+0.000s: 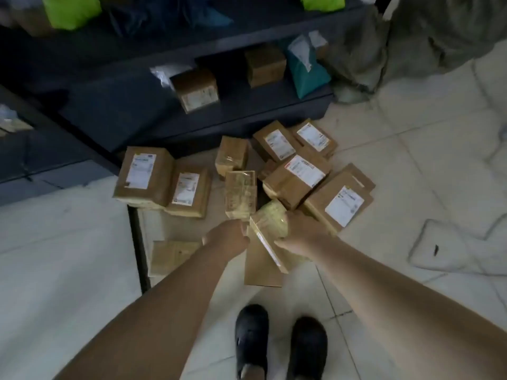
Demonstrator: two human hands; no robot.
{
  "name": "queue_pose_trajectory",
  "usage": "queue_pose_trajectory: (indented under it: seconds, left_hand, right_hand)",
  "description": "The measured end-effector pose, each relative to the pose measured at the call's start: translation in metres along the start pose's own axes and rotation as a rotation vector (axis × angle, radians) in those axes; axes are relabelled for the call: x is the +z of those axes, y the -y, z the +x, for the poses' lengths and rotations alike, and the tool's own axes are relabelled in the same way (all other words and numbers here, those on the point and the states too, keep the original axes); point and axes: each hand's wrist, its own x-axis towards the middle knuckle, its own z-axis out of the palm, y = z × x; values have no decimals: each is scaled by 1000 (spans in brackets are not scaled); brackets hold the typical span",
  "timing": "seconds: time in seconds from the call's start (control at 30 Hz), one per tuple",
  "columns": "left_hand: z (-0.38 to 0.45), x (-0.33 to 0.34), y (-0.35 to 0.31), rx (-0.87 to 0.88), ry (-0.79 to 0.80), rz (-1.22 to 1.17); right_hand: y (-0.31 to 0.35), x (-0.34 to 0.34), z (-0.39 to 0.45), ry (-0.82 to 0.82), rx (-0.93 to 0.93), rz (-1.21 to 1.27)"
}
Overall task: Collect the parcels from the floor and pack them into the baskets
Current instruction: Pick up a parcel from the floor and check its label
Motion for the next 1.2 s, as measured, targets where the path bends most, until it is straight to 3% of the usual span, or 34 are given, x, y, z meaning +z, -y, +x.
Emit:
queue_pose_trajectory:
  seconds: [0.3, 0.4, 0.5, 0.67, 0.8, 1.07, 1.2]
  left_hand:
    - [109, 90, 13, -103, 30, -106]
    - [123, 98, 14, -90, 31, -133]
    - [128, 91, 17, -110, 26, -174]
    - [79, 41, 2, -150, -9, -314]
    - [1, -25, -23, -176, -61, -424]
    - [-195, -213, -95, -168, -236, -709]
    - [-289, -298, -123, -31, -327, -992]
  right_hand:
    - [-28, 111, 124, -5, 106, -251]
    - [-33, 121, 141, -98, 102, -223]
    - [-32, 105, 149, -64, 90, -159]
    - [-17, 35, 106, -48, 99, 9]
    - [1, -51, 35, -69, 2, 228]
    - [80, -274, -154, -185, -255, 731]
    - [114, -366, -245, -279, -377, 902]
